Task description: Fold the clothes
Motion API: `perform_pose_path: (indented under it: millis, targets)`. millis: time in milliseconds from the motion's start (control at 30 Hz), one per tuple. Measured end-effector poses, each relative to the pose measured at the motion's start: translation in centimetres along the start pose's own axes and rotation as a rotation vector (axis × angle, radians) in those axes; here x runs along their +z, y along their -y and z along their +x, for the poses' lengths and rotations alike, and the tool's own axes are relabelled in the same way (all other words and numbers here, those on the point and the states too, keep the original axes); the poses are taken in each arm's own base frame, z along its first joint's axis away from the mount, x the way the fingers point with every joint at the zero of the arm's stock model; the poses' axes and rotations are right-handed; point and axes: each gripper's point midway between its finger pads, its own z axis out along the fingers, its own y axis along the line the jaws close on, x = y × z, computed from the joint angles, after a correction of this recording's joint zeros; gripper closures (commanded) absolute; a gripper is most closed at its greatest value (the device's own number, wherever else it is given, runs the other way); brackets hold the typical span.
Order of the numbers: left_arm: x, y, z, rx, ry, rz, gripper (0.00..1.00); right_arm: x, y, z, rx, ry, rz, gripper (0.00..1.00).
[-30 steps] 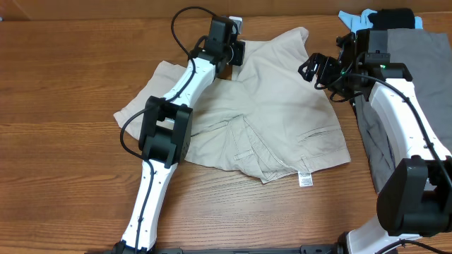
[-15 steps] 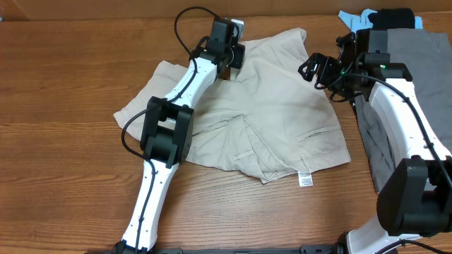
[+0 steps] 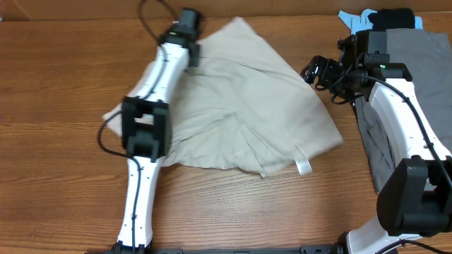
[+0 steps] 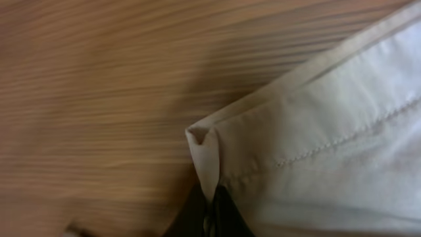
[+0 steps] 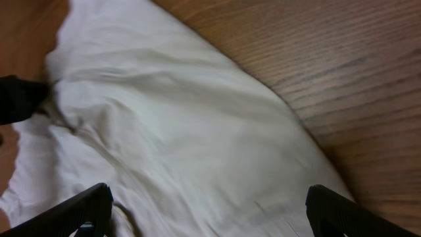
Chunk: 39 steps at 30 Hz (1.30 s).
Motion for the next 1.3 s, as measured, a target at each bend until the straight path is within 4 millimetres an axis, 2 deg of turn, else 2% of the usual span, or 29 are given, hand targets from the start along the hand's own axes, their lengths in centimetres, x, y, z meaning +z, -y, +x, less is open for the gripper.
perform_pose_path:
  millis: [167, 200, 267, 333, 467, 533, 600, 700, 867, 1033, 1167, 1300]
  targets:
    - [1.0, -9.1, 2.5, -0.108, -0.131, -0.097, 0.76, 0.0, 0.5, 0.6, 0.010, -0.021, 0.023, 0.04]
    - [1.0, -10.6, 3.1, -0.127, -0.155, -0.111, 0.70, 0.0, 0.5, 0.6, 0.011, -0.023, 0.025, 0.04]
    - [0.8, -13.9, 4.1, -0.172, -0.200, -0.139, 0.48, 0.0, 0.6, 0.8, 0.015, -0.031, 0.031, 0.05]
    - [0.2, -16.4, 5.1, -0.205, -0.241, -0.154, 0.27, 0.0, 0.7, 0.9, 0.015, -0.031, 0.034, 0.07]
    - [-1.7, -19.3, 5.9, -0.253, -0.289, -0.135, 0.07, 0.0, 0.6, 1.0, 0.014, -0.035, 0.033, 0.12]
    - [-2.9, -19.7, 5.6, -0.272, -0.284, -0.094, 0.00, 0.2, 0.3, 1.3, 0.010, -0.046, 0.033, 0.13]
    - [-4.6, -19.4, 4.5, -0.296, -0.254, -0.034, 0.00, 0.4, -0.2, 1.9, 0.001, -0.063, 0.031, 0.15]
    - [-7.9, -18.6, 2.2, -0.315, -0.174, 0.056, 0.00, 1.3, -2.0, 3.3, -0.037, -0.102, 0.018, 0.16]
    - [-13.1, -16.9, -1.0, -0.309, -0.041, 0.157, 0.00, 2.7, -6.5, 6.7, -0.171, -0.174, -0.021, 0.15]
    - [-17.7, -15.3, -2.7, -0.287, 0.039, 0.224, 0.00, 4.3, -12.2, 10.2, -0.440, -0.197, -0.100, 0.05]
    - [-23.3, -15.7, -4.1, -0.284, 0.146, 0.245, 0.00, 5.8, -16.3, 12.1, -0.632, -0.159, -0.168, 0.04]
    - [-28.8, -16.8, -4.8, -0.288, 0.253, 0.244, 0.00, 8.2, -18.7, 13.1, -0.750, -0.123, -0.217, 0.05]
